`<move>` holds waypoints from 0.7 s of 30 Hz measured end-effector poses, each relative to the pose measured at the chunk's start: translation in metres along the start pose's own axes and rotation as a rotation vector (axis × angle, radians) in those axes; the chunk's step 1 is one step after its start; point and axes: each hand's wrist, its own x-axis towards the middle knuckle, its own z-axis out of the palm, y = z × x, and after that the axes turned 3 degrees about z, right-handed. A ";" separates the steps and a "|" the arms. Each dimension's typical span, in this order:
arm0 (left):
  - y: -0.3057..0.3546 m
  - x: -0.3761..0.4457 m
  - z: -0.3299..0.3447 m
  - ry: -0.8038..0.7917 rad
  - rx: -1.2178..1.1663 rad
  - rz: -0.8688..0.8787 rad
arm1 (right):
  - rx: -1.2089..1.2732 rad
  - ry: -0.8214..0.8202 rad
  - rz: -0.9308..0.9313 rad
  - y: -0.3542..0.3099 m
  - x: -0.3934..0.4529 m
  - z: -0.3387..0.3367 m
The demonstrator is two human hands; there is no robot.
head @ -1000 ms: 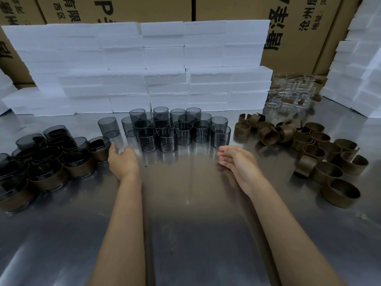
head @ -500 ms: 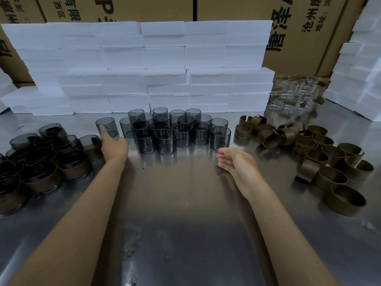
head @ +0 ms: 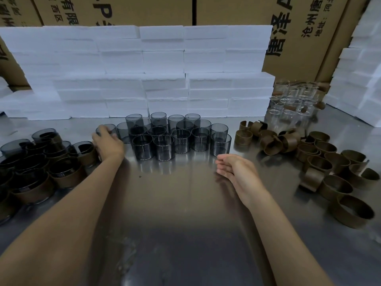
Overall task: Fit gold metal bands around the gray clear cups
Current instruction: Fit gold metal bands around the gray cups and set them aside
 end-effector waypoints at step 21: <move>0.135 -0.159 -0.027 -0.207 -0.962 0.115 | -0.022 -0.025 -0.005 -0.003 -0.011 0.002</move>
